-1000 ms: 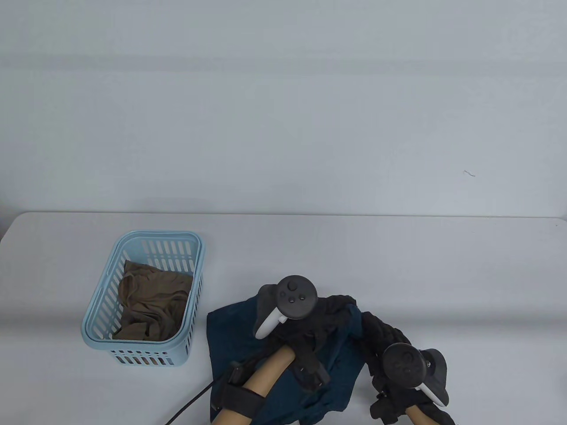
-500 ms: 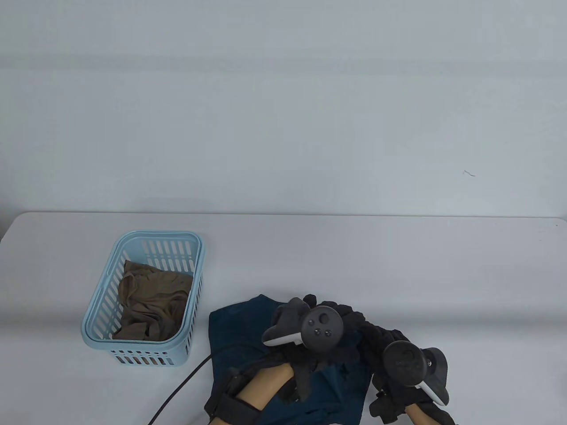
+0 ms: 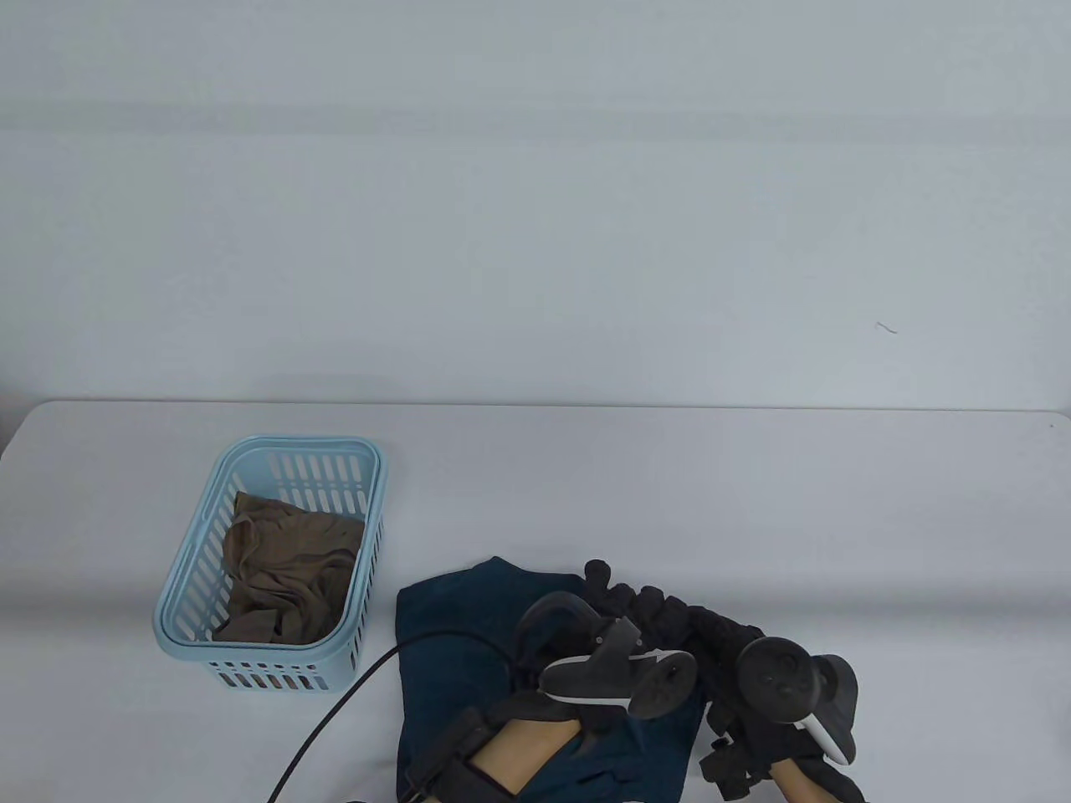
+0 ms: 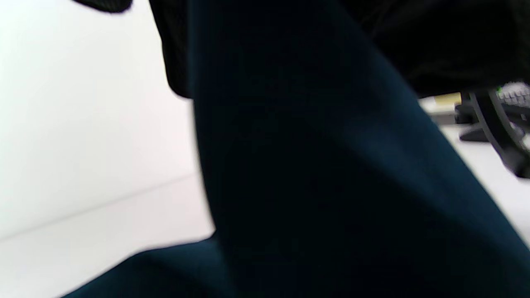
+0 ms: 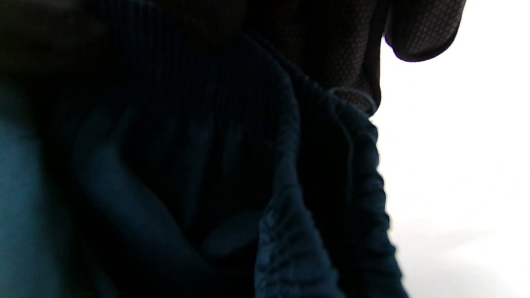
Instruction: Roll shorts into tight roll
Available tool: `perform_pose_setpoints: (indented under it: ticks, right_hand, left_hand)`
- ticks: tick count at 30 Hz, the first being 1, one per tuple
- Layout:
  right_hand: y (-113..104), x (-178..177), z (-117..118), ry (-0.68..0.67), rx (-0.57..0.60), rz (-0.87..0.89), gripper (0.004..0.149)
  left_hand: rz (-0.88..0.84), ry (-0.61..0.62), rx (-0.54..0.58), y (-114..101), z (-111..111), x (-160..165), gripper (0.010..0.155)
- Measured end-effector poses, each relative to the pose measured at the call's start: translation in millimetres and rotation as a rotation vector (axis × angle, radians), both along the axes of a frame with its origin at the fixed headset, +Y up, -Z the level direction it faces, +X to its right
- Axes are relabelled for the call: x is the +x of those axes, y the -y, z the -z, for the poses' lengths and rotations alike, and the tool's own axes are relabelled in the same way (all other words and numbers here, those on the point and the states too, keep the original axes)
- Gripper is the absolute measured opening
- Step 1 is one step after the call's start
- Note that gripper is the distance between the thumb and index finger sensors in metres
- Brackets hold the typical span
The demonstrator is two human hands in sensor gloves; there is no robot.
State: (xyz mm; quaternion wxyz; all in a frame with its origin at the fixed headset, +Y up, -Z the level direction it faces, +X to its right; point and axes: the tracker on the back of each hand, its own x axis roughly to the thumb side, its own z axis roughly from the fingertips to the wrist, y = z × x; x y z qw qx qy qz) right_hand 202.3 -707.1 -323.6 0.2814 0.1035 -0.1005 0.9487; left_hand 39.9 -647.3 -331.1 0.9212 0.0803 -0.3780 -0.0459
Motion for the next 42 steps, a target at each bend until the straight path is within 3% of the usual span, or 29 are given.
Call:
perform_pose_setpoints:
  ticks: [5, 11, 16, 20, 25, 27, 31, 36, 39, 42]
  right_hand:
    - [8.9, -1.4, 4.3, -0.074, -0.175, 0.124, 0.063]
    - [27.4, -6.8, 10.4, -0.205, -0.433, 0.108, 0.068]
    - [38.0, -12.5, 12.9, -0.273, -0.572, 0.047, 0.062]
    - [26.5, -13.8, 13.3, -0.246, -0.515, 0.089, 0.045]
    - [-19.2, 8.6, 19.3, -0.035, -0.329, 0.052, 0.042]
    - [-57.1, 23.1, 21.6, 0.051, -0.217, 0.135, 0.041]
    - [-130.7, 34.0, 21.4, 0.081, -0.048, 0.180, 0.041]
    - [-209.9, 37.8, 8.3, -0.024, 0.097, 0.204, 0.041]
    - [-239.7, 43.7, -4.8, -0.178, 0.118, 0.258, 0.041]
    - [-262.4, 49.8, -18.5, -0.324, 0.075, 0.278, 0.041]
  left_hand:
    - [-0.075, -0.040, 0.027, -33.2, 4.8, -7.6, 0.049]
    - [-0.153, -0.089, 0.089, -75.7, 5.0, -25.8, 0.049]
    - [-0.213, -0.142, 0.072, -97.9, 9.1, -49.2, 0.049]
    - [-0.261, -0.191, 0.057, -104.9, 10.5, -73.1, 0.049]
    - [-0.341, -0.285, 0.027, -113.4, 18.9, -119.7, 0.048]
    - [-0.401, -0.311, -0.024, -118.0, 21.9, -143.1, 0.048]
    - [-0.547, -0.305, -0.107, -132.7, 22.8, -168.7, 0.049]
    - [-0.728, -0.219, -0.180, -168.9, 10.8, -186.2, 0.049]
    - [-0.779, -0.153, -0.192, -191.0, -1.4, -196.5, 0.050]
    - [-0.830, -0.005, -0.290, -212.2, -15.8, -204.0, 0.050]
